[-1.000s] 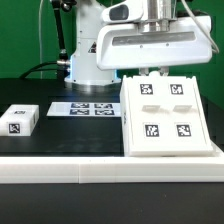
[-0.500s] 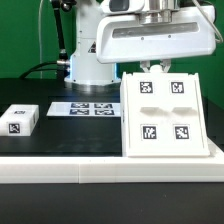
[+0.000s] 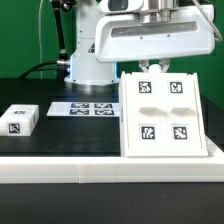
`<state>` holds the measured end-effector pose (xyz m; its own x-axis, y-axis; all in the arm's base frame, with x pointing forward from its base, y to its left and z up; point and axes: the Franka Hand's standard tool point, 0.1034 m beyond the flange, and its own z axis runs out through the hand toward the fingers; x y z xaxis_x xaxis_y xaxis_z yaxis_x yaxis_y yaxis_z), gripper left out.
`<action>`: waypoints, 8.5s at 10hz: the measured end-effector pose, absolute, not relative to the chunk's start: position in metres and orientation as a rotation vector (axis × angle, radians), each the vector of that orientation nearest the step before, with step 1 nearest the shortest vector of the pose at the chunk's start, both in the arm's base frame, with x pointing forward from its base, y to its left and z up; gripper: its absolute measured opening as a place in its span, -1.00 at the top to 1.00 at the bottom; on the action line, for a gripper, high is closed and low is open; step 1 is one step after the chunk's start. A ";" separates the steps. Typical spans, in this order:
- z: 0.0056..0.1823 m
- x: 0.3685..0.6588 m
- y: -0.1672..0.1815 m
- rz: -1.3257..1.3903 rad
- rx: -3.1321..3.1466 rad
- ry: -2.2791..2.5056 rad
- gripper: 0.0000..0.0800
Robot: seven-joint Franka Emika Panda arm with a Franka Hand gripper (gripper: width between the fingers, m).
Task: Assemble cabinet
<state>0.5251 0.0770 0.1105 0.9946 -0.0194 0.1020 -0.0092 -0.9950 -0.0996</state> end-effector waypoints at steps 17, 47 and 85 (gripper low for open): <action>0.128 0.541 0.086 0.075 -3.017 -0.052 1.00; 0.100 0.469 0.020 0.051 -3.049 -0.026 -0.99; 0.020 0.405 -0.173 0.136 -3.155 -0.075 -0.40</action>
Offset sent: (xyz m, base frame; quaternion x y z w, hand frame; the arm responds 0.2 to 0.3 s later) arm 0.0036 0.0070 0.0118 -0.0406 -0.0959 -0.0280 0.9942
